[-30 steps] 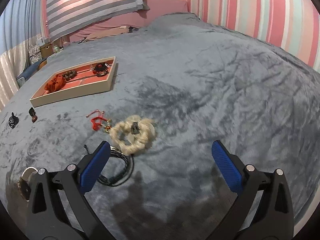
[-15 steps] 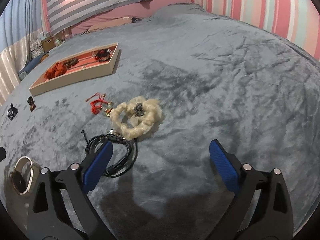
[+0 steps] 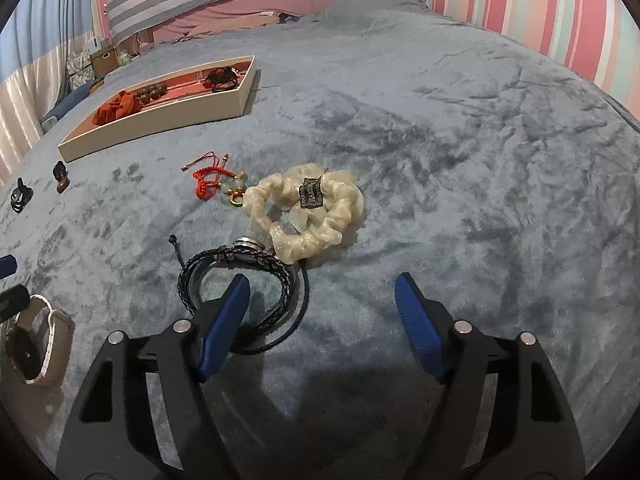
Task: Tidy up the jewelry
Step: 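Grasp the black braided bracelet with the right tool while the left tool grasps the white watch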
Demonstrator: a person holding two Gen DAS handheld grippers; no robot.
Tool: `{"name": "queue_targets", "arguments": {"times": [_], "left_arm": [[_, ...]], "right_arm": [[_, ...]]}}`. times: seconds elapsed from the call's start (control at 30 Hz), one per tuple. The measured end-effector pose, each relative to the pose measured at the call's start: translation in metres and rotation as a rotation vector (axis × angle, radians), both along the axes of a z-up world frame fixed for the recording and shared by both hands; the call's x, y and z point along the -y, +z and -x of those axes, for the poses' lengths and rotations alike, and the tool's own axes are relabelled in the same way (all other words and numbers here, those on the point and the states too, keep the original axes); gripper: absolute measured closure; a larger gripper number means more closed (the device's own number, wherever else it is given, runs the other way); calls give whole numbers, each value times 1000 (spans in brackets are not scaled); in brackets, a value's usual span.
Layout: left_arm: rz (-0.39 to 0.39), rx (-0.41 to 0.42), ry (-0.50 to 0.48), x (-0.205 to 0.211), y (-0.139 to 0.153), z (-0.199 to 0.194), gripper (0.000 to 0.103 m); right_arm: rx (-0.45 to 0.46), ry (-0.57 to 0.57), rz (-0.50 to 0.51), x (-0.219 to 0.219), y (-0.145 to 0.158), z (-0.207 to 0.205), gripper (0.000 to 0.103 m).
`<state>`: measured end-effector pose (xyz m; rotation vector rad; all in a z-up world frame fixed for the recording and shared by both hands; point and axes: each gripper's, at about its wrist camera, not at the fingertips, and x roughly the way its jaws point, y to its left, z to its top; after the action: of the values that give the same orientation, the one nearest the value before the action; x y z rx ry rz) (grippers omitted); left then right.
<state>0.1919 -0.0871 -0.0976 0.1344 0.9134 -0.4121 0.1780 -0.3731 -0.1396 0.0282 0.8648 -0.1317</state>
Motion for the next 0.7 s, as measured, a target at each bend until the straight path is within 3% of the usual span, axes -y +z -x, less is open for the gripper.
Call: {"name": "queue_targets", "arguments": {"times": [0.23,0.47,0.53,0.6,0.7], "left_arm": [[-18,-24,-62,7,-11,0,29],[-34,-48,-108,15,-19,-1,50],[-34,-48,-116,16,-19,0,57],[-38,-45,-120,17,-19,2,72],[-34,-46,-117,16,-20,3,81]], "right_arm": [[-15,1,22,-6,-3,-4,34],[-36,11,35,-10,-7,-8,47],[-41,14,27,-10,-9,-10,56],[-40,6,9,-8,-10,-9,61],[-40,10,-2,-8,-10,-9,71]]}}
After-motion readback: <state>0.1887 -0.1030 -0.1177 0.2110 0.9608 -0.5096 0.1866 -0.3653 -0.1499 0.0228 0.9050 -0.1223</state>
